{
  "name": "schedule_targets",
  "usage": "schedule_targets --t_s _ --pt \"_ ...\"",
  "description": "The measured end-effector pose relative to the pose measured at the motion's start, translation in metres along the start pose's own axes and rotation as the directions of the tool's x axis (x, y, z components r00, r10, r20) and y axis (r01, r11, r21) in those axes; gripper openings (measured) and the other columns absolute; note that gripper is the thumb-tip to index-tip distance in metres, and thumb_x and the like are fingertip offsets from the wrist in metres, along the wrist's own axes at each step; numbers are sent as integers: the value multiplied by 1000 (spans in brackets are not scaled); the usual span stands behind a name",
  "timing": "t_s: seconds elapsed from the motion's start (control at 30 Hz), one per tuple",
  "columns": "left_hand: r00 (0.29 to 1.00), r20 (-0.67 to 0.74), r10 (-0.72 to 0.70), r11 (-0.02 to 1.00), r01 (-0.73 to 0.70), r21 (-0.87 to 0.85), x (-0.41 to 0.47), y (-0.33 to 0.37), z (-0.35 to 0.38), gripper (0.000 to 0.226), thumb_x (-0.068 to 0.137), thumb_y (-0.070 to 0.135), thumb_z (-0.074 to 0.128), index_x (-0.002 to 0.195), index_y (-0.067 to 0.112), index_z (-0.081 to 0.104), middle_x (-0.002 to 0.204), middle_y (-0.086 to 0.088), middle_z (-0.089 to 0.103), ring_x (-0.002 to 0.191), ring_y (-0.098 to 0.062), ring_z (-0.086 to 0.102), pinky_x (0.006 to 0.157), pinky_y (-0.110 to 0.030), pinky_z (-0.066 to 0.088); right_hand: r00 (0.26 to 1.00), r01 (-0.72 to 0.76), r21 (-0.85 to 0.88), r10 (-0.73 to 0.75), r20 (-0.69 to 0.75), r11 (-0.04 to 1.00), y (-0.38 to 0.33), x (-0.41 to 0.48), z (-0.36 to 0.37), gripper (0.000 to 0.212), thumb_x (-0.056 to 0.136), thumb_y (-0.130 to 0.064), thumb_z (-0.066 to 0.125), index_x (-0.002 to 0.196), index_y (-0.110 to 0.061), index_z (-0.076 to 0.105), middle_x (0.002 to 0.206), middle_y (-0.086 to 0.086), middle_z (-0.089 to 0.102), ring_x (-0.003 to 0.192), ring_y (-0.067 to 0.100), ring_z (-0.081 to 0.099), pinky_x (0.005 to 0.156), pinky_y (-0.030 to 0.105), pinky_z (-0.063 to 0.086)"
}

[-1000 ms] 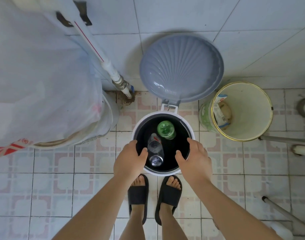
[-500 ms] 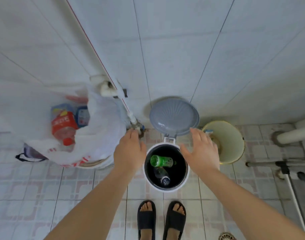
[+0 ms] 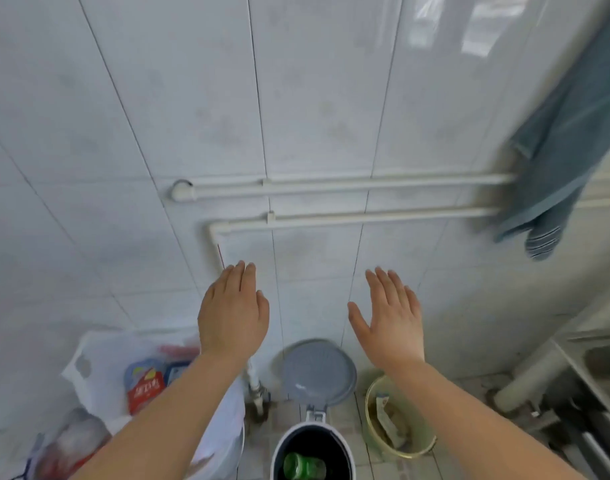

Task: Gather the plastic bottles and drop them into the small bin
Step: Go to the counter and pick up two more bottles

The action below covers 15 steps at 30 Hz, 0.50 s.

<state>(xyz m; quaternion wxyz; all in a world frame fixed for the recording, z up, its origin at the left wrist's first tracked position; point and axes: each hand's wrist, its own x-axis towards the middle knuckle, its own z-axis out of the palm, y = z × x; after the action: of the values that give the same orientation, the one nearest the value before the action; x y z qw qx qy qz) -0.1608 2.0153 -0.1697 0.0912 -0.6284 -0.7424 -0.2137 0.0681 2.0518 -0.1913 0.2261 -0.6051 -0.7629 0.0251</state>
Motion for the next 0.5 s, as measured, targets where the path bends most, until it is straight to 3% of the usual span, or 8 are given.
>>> schedule_targets --t_s 0.23,0.5 --pt "984 -97 148 988 -152 -35 26 2 -87 54 85 27 51 133 3 42 139 -16 47 128 -32 42 102 -45 36 971 -93 -42 81 -223 995 -34 -11 -94 65 91 -53 30 145 -17 25 154 5 27 144 20 14 117 40 10" --pt "918 -109 382 915 -392 -94 -4 24 -140 56 85 30 50 134 5 40 140 -14 46 126 -32 43 101 -46 36 891 -316 -120 251 -379 941 -51 -111 -163 67 90 -56 30 144 -17 27 152 4 32 142 21 21 115 40 17"
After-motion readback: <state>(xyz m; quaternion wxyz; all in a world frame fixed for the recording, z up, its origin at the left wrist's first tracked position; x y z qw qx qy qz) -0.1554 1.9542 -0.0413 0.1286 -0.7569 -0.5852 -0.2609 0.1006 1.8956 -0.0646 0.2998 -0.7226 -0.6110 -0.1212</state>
